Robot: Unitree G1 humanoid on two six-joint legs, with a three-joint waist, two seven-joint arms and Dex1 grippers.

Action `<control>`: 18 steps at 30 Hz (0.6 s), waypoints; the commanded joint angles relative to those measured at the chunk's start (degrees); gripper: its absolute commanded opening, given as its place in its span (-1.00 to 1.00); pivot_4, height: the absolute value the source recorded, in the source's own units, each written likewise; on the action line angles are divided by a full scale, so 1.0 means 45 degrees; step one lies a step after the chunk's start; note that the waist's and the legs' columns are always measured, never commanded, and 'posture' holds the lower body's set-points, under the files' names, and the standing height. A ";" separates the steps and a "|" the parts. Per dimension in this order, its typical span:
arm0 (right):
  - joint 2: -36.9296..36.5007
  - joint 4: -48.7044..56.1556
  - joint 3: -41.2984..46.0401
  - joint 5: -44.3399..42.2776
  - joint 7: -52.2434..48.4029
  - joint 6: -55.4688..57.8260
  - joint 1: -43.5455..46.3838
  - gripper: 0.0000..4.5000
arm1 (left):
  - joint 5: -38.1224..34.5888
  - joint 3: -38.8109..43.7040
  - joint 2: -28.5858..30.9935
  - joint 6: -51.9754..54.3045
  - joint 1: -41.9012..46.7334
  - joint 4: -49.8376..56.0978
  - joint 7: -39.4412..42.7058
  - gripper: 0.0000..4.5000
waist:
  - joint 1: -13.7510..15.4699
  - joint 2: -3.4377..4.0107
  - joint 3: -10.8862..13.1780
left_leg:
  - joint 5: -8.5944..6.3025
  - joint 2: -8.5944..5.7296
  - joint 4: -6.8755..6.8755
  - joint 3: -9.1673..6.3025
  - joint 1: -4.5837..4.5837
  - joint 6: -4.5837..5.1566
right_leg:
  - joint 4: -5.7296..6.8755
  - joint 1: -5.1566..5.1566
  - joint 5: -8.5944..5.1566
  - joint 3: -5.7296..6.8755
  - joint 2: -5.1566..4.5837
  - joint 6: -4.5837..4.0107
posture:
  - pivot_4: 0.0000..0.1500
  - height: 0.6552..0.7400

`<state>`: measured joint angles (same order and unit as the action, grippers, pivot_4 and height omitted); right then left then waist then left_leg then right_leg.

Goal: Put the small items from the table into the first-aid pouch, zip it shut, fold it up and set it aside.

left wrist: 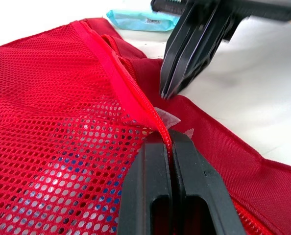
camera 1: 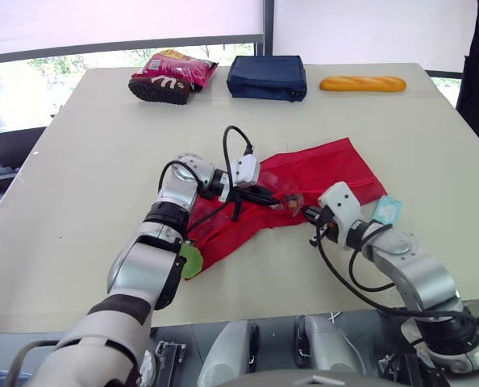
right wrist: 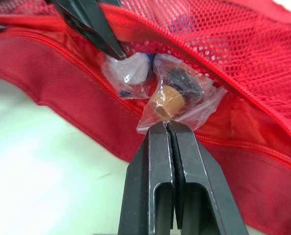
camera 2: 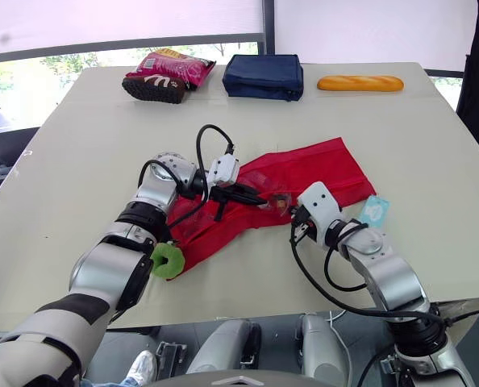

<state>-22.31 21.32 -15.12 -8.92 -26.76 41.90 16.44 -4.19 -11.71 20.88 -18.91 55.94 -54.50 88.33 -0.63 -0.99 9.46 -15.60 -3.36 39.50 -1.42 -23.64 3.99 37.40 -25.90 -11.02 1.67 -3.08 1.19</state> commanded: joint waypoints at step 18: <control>0.2856 -0.3096 -0.0889 0.1394 0.0437 -0.2314 0.2150 -0.98 | -0.0268 0.0230 -0.0267 -0.0920 0.0300 -0.0103 0.0436 -1.00 | -0.0022 0.0000 0.0000 | 0.0001 -0.0006 0.0004 -0.0010 -0.0003 -0.0001 | 0.0000 -0.0003 0.0000 0.0004 0.0007 0.0000 | 1.00 0.99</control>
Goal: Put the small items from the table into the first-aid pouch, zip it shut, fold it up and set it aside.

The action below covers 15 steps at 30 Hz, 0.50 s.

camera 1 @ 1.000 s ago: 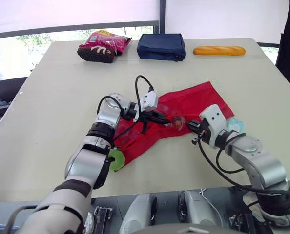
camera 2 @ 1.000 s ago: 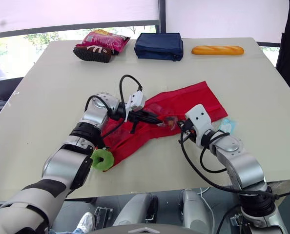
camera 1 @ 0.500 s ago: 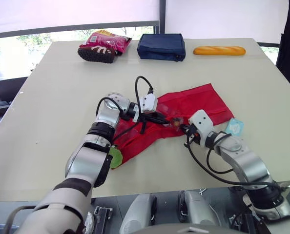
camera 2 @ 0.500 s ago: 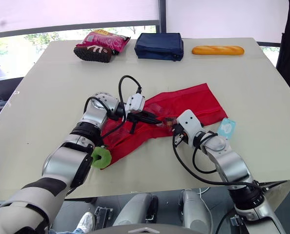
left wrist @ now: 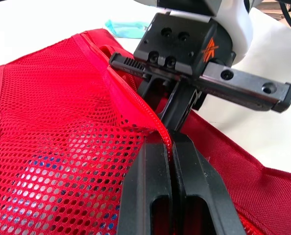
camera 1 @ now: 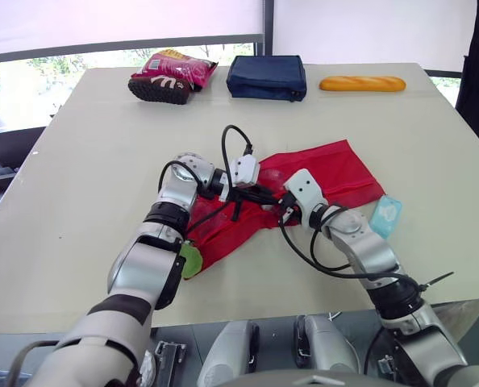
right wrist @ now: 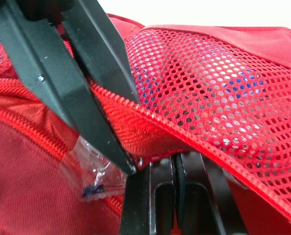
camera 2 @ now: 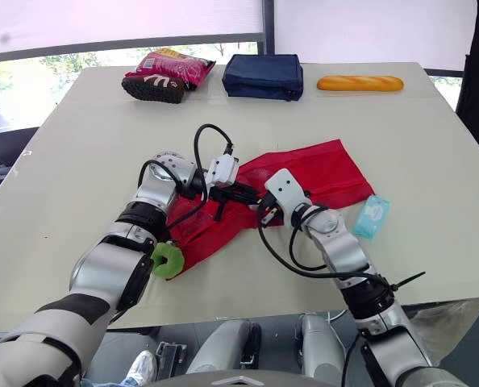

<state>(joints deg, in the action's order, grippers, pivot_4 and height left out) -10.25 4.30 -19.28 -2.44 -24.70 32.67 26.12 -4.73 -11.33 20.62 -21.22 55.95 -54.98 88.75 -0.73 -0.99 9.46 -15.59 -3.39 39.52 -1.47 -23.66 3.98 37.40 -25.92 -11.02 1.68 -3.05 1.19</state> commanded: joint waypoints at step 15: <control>-0.1547 0.4847 0.1064 -0.2420 -0.1568 0.2232 -0.2147 -0.98 | -0.0056 0.0238 -0.0225 -0.0697 0.0489 -0.0552 0.0145 -1.00 | 0.0024 0.0000 0.0000 | -0.0001 0.0001 0.0002 0.0002 -0.0001 0.0003 | 0.0000 0.0003 0.0000 0.0002 0.0002 0.0001 | 1.00 0.99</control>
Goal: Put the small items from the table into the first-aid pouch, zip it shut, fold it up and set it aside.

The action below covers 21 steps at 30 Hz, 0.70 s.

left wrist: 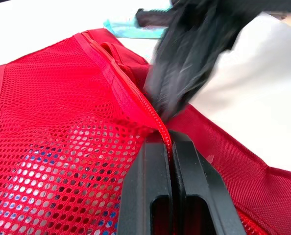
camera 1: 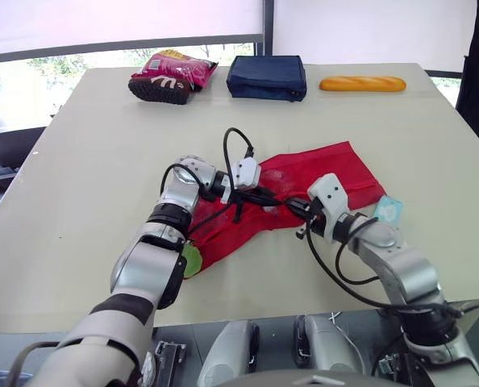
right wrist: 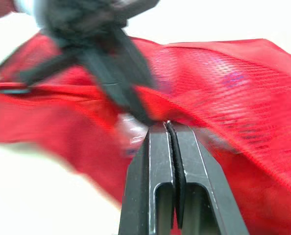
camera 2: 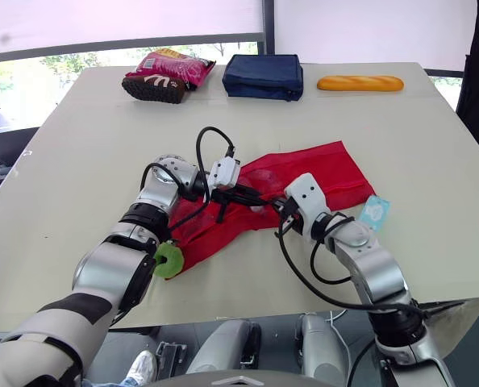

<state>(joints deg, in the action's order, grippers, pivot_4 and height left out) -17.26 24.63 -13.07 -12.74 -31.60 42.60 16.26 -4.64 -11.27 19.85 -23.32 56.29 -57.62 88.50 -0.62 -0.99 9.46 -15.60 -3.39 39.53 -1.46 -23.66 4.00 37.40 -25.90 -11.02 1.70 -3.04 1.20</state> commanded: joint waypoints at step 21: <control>0.2526 -0.4569 -0.1118 0.1836 0.1695 -0.3947 0.1831 -0.98 | -0.0347 0.0275 -0.0177 0.0345 -0.0063 0.0851 0.0577 -1.00 | -0.0021 0.0000 0.0000 | 0.0002 -0.0003 0.0003 -0.0005 0.0000 -0.0003 | 0.0003 -0.0003 0.0000 0.0001 0.0001 0.0000 | 1.00 0.99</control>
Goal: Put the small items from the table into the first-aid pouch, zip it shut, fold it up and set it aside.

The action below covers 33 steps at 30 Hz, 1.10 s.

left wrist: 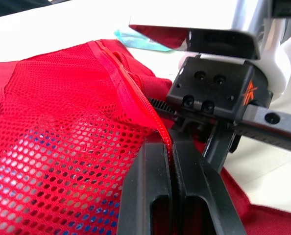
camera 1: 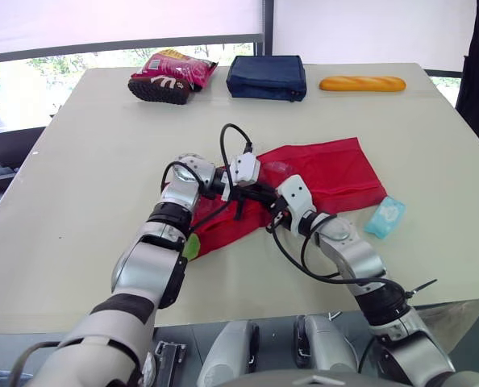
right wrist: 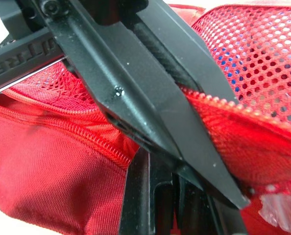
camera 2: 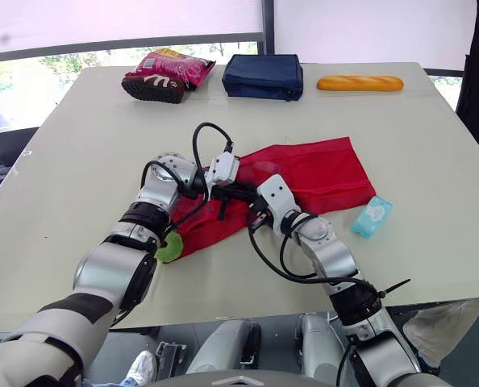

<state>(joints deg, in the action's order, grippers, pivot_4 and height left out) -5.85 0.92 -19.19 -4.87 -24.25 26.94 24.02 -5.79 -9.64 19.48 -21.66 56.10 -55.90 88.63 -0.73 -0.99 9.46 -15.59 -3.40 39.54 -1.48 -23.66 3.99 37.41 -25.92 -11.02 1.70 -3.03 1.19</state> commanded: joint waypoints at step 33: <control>-0.4999 0.9582 1.0338 -0.6780 -0.3739 -0.1373 -1.0380 0.48 | 0.1464 -0.0034 0.1950 -0.3345 0.0055 -0.1757 -0.0532 -0.39 | 0.0071 -0.0006 -0.0002 | -0.0041 0.0031 -0.0005 0.0025 0.0062 0.0069 | -0.0002 0.0073 -0.0003 -0.0008 0.0008 0.0005 | 1.00 0.99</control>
<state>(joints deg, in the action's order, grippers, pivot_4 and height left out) -27.92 42.12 24.60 -33.20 -40.01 23.02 -22.38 1.95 -11.25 27.09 -37.57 55.75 -63.78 85.58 -0.41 -1.02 9.45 -15.78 -3.26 39.52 -1.33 -23.33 4.31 37.41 -25.55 -11.03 1.67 -3.00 1.22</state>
